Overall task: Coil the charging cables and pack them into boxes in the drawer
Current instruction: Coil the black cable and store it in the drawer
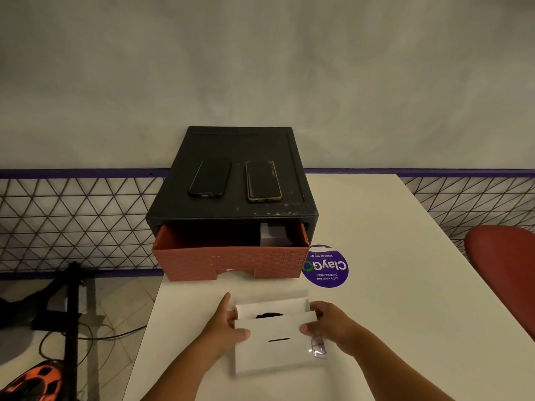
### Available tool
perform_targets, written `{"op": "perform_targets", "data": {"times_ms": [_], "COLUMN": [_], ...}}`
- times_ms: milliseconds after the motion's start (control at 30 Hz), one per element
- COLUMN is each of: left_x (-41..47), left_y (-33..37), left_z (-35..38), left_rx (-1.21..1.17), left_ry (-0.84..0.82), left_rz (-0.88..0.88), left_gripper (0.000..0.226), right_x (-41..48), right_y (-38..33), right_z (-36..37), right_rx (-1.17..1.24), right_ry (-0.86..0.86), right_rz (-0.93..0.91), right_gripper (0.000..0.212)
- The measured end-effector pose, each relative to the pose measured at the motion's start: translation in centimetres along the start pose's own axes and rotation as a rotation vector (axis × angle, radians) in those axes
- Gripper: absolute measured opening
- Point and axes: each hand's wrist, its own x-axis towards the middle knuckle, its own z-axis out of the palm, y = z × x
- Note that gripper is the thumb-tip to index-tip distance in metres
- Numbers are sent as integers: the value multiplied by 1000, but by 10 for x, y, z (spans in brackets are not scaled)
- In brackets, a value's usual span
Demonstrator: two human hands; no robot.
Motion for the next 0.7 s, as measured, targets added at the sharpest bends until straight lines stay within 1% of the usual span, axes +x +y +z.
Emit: {"op": "perform_targets", "data": {"times_ms": [67, 167, 267, 333, 400, 467, 533, 567, 633, 667, 700], "left_x": [-1, -4, -9, -13, -16, -18, -20, -21, -25, -27, -28], "left_y": [-1, -6, -7, -7, -10, -14, -14, -12, -6, -2, 1], "left_z": [1, 4, 10, 14, 17, 20, 20, 20, 20, 19, 19], "left_rx": [2, 79, 237, 372, 529, 638, 740, 803, 963, 1046, 1117], "left_ry": [5, 35, 71, 109, 122, 86, 28, -5, -52, -58, -65], "left_rz": [-5, 36, 155, 251, 324, 346, 332, 323, 313, 315, 312], "left_gripper": [93, 76, 64, 55, 47, 50, 59, 65, 83, 98, 109], "right_x": [1, -3, -10, -12, -15, -18, -19, -20, -20, -19, -19], "right_y": [1, 0, 0, 2, 4, 5, 7, 8, 10, 10, 9], "right_z": [0, 2, 7, 12, 15, 16, 17, 18, 19, 20, 23], "right_rx": [0, -5, -22, -97, -240, -434, -606, -663, -732, -770, -800], "right_ry": [-13, 3, 59, 142, 211, 222, 205, 184, 157, 144, 130], "right_rz": [10, -19, -115, -174, -230, -266, -287, -280, -285, -309, -334], "right_gripper": [46, 44, 43, 53, 60, 57, 58, 67, 101, 108, 108]}}
